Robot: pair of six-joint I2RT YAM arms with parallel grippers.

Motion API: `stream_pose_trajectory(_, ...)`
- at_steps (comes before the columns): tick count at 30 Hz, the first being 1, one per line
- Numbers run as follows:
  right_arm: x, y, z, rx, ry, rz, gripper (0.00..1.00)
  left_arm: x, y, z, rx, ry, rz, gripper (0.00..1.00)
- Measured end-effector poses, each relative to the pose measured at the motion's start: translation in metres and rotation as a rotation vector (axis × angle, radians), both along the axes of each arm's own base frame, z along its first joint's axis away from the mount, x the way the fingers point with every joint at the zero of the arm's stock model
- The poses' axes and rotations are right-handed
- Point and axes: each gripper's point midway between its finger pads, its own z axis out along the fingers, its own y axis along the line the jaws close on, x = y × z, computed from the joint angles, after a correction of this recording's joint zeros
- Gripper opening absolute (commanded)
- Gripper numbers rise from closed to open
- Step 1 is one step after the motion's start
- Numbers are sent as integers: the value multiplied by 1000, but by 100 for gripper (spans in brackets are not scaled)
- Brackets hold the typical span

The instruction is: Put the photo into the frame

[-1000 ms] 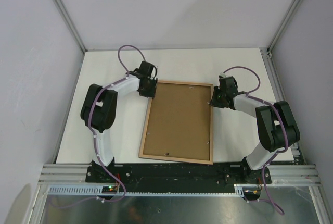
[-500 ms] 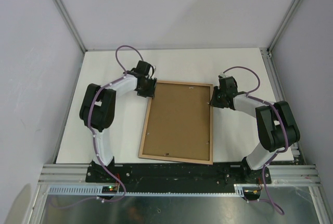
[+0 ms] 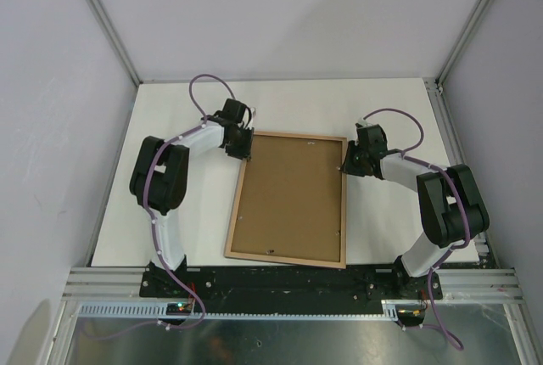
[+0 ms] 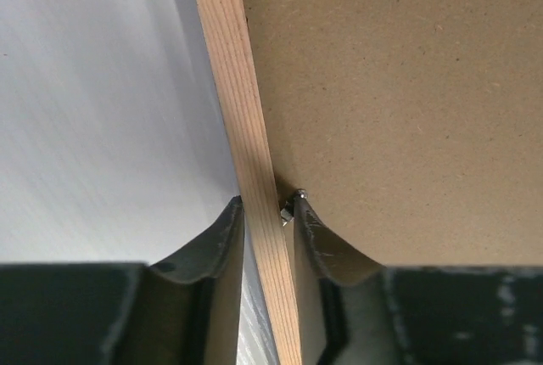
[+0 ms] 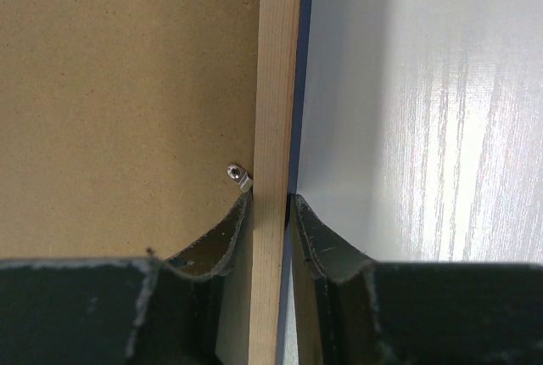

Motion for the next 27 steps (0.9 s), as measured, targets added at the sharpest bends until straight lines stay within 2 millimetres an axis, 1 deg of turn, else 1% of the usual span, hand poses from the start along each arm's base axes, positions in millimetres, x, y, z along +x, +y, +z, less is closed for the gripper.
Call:
stream_pose_trajectory(3, 0, 1, 0, 3, 1, 2, 0, 0, 0, 0, 0, 1, 5, 12)
stream_pose_trajectory(4, 0, 1, 0, 4, 1, 3, 0, 0, 0, 0, 1, 0, 10, 7)
stream_pose_trajectory(5, 0, 1, 0, 4, 2, 3, 0, 0, 0, 0, 1, 0, 12, 3)
stream_pose_trajectory(7, -1, 1, 0, 5, 2, 3, 0, 1, 1, 0, 2, 1, 19, 1)
stream_pose_trajectory(16, -1, 2, 0, 10, 3, 7, 0, 11, -1, 0, 13, -11, 37, 0)
stream_pose_trajectory(21, -1, 2, 0, 10, 3, 6, 16, 19, -3, 1, 15, -24, 32, 0)
stream_pose_trajectory(27, -3, 3, 0, 4, 8, -2, 26, 26, -6, 2, 15, -34, 9, 0)
